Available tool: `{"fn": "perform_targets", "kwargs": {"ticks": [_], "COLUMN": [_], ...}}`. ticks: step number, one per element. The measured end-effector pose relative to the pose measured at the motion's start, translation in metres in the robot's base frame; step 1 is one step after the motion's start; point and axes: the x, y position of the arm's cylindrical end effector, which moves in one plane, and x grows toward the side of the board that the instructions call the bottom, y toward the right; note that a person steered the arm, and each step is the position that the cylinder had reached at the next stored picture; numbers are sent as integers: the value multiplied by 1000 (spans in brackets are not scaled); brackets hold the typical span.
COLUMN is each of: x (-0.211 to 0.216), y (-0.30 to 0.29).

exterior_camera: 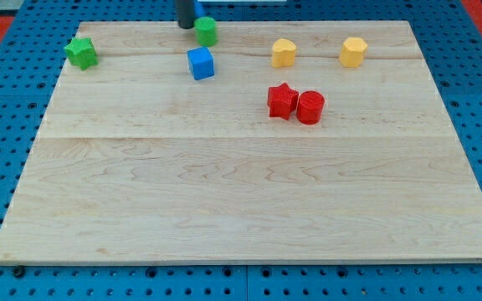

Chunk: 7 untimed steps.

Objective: Push the green circle into hexagon

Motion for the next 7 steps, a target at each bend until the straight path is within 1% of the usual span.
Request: {"fn": "perform_targets", "kwargs": {"ticks": [1,2,3,4,5,6,7], "x": [21,24,28,28,68,71,55], "y": [22,90,145,74,32,84,123]}}
